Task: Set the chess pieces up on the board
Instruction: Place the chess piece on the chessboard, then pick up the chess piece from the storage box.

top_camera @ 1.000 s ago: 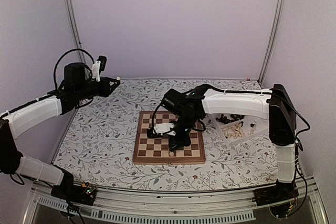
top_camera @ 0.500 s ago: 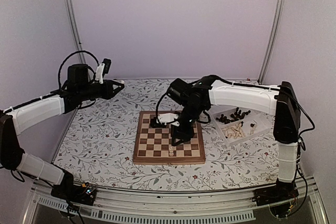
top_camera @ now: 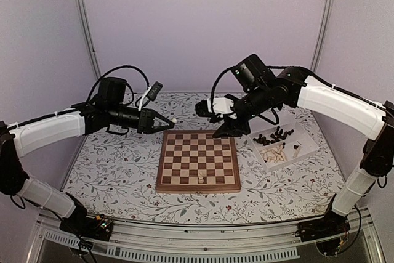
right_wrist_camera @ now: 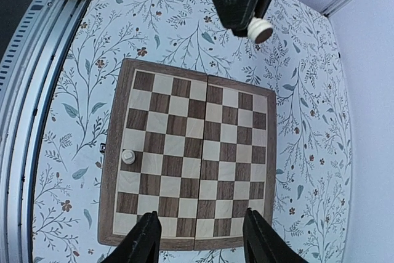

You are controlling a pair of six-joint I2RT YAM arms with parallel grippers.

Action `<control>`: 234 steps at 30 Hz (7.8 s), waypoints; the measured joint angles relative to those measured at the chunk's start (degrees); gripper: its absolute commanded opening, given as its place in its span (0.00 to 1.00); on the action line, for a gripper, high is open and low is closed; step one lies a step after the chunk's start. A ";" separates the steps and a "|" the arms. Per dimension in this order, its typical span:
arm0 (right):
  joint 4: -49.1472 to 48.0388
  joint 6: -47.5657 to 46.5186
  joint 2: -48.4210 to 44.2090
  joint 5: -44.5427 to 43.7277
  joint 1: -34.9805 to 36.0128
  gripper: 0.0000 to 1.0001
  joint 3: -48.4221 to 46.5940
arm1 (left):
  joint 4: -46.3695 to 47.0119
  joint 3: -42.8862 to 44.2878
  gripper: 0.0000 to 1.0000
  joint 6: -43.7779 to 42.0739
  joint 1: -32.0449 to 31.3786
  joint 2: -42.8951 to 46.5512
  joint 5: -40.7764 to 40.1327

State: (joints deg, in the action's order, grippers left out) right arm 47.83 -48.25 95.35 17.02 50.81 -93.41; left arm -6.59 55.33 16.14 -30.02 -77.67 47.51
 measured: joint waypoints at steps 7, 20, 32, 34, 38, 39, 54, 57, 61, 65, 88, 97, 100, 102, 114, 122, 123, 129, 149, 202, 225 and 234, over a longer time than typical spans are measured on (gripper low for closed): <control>-2.45 -4.15 1.09 -1.75 3.63 0.51 -2.47 | -2.91 3.37 0.08 1.22 -4.44 -4.07 4.37; -4.46 -6.80 5.27 -7.19 9.09 0.44 -4.70 | -5.11 8.20 0.08 1.70 -8.28 -9.40 6.78; -4.70 -8.39 6.05 -11.21 9.97 0.21 -4.66 | -5.11 8.28 0.11 1.70 -8.85 -9.81 8.87; -4.63 -8.50 6.12 -11.82 10.29 0.18 -4.63 | -5.11 8.28 0.22 1.73 -8.87 -9.86 8.94; -4.87 -8.44 6.12 -12.48 10.38 0.14 -4.37 | -5.33 8.50 0.44 1.70 -8.90 -9.88 8.50; -5.16 -8.17 6.10 -12.52 10.36 0.13 -4.24 | -5.29 8.48 0.47 2.23 -8.98 -9.66 7.72; -11.28 10.43 0.81 21.62 -3.32 0.11 1.60 | 34.62 -15.06 0.58 0.48 -16.24 12.94 -17.88; -12.00 12.63 0.81 25.55 -3.93 0.12 1.66 | 37.16 -15.06 0.53 -1.09 -17.59 11.58 -20.09; -12.39 13.92 0.81 28.59 -3.89 0.12 2.01 | 37.68 -14.91 0.47 -2.03 -18.58 9.25 -21.42; -12.39 14.40 0.81 29.97 -3.89 0.12 2.14 | 37.64 -13.86 0.42 -2.43 -18.93 6.95 -21.70; -12.41 14.99 0.81 30.29 -3.96 0.12 2.32 | 38.69 -8.81 0.13 -2.38 -19.39 0.90 -18.14; -12.46 16.11 0.81 29.92 -4.07 0.46 2.32 | 38.10 -8.44 0.08 -2.29 -19.39 0.66 -18.27; -13.22 16.22 0.57 27.98 -4.07 0.56 2.78 | 34.62 -7.30 0.08 -3.28 -19.39 0.74 -18.62; -13.18 15.78 0.07 25.57 -4.22 0.58 4.00 | 29.62 -5.40 0.08 -4.79 -19.39 1.11 -19.61; -15.47 13.62 -14.69 19.04 -22.47 0.59 28.74 | -6.78 -1.46 0.09 -8.74 -13.60 4.85 -36.02; -21.84 13.46 -19.52 17.68 -26.75 0.59 39.10 | -15.43 -3.69 0.09 -5.77 -13.14 -0.63 -37.13; -22.34 13.46 -19.50 17.53 -26.95 0.59 39.63 | -15.82 -3.69 0.09 -5.55 -13.14 -1.68 -37.13; -24.68 13.22 -18.99 17.40 -27.47 0.59 40.37 | -18.43 -3.69 0.09 -5.16 -13.42 -6.05 -37.57; -26.49 12.85 -18.97 17.40 -27.56 0.59 40.72 | -19.67 -0.31 0.10 -5.18 -14.56 -14.67 -39.21; -10.56 10.01 -5.95 5.77 -38.42 0.40 35.80 | 2.25 -0.26 0.49 -7.98 -18.99 -2.12 -44.92; -11.45 9.81 2.45 1.31 -32.33 0.11 35.85 | 1.99 -0.96 0.49 -7.50 -19.34 -1.68 -46.71; -8.98 10.12 2.16 -0.13 -32.30 0.03 34.56 | 1.11 -0.96 0.50 -7.80 -19.34 -0.83 -46.90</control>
State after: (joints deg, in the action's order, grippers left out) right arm 38.85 -38.13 97.51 16.88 18.50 -58.85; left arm -5.48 54.37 8.34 -49.36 -78.50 0.60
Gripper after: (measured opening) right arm 0.079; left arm 0.495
